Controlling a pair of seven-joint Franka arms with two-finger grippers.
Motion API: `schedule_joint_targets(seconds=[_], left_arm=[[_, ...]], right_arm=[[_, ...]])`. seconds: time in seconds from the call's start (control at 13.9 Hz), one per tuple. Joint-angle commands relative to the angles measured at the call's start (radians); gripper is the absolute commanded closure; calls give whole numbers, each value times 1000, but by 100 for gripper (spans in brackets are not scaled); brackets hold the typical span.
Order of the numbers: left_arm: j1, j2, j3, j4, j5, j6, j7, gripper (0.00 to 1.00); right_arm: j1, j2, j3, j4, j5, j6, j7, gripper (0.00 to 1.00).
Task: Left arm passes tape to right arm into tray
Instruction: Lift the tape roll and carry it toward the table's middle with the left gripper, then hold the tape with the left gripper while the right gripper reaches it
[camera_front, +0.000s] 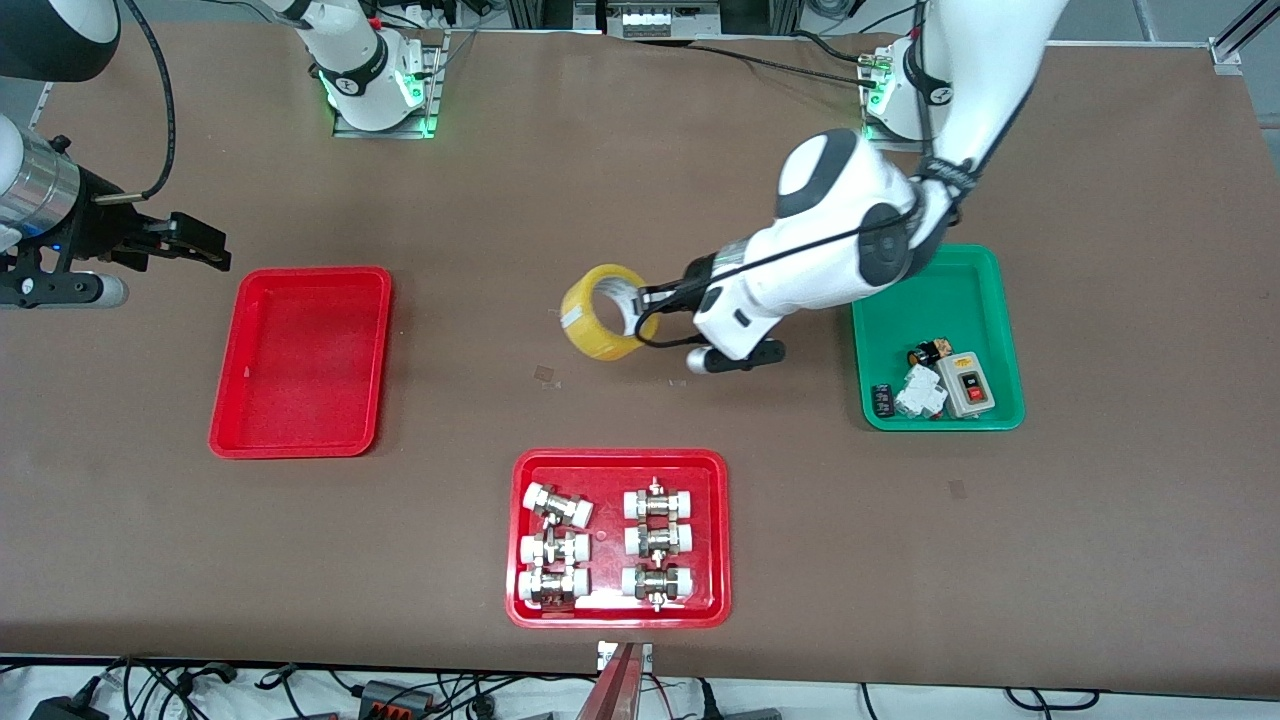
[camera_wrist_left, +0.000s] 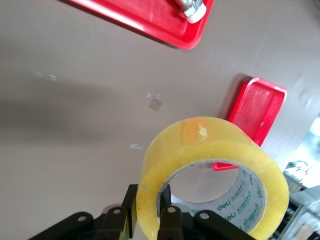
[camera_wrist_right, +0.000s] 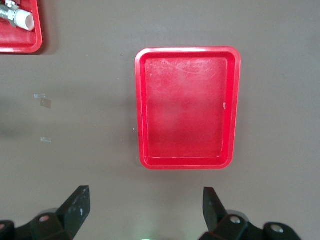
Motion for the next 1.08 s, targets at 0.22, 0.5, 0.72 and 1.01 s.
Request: schedule_joint_targets(seconds=[0.22, 0.5, 0.72, 1.01], left_arm=[[-135, 111, 26, 118, -20, 75, -119, 100], [-161, 144, 28, 121, -17, 157, -103, 100], [-177, 147, 28, 121, 124, 211, -117, 100], [-180, 145, 29, 121, 157, 222, -168, 100]], right_arm=[[-8, 54, 3, 13, 164, -79, -77, 0], [-13, 140, -3, 15, 427, -55, -139, 0], [-8, 210, 0, 10, 606, -18, -140, 0], [47, 278, 6, 10, 722, 85, -203, 0]])
